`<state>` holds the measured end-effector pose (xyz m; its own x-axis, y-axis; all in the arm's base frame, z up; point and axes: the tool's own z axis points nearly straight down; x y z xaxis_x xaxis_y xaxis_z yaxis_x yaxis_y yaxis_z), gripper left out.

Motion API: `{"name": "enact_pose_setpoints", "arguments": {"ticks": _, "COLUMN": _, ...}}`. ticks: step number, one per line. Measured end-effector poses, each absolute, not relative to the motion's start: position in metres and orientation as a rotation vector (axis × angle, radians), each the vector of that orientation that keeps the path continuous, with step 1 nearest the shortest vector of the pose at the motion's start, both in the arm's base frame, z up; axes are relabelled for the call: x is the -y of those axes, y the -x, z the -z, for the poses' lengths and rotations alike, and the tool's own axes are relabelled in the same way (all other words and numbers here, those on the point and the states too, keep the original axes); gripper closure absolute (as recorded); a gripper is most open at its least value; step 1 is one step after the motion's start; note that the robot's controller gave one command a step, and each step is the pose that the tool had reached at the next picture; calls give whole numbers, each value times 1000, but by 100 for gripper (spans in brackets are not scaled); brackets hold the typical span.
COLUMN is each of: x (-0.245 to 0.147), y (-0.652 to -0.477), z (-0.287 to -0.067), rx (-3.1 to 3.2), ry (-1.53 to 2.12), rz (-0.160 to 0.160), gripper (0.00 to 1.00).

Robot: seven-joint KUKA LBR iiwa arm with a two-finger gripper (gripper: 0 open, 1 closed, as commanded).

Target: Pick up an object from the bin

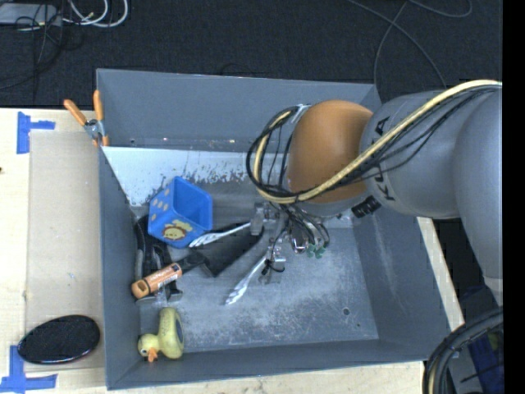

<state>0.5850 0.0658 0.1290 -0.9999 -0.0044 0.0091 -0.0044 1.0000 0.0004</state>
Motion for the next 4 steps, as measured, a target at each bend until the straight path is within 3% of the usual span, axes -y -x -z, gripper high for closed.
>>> {"name": "enact_pose_setpoints", "arguments": {"ticks": 1, "x": -65, "y": -586, "z": -134, "rx": 3139, "ry": -4, "rz": 1, "gripper": 0}}
{"name": "enact_pose_setpoints", "arguments": {"ticks": 2, "x": -90, "y": -620, "z": -76, "rx": 3133, "ry": -238, "rz": 1, "gripper": 0}}
{"name": "enact_pose_setpoints", "arguments": {"ticks": 3, "x": -85, "y": -622, "z": -131, "rx": 3123, "ry": -387, "rz": 1, "gripper": 0}}
{"name": "enact_pose_setpoints", "arguments": {"ticks": 4, "x": -120, "y": -624, "z": -103, "rx": 3053, "ry": -740, "rz": -4, "gripper": 0}}
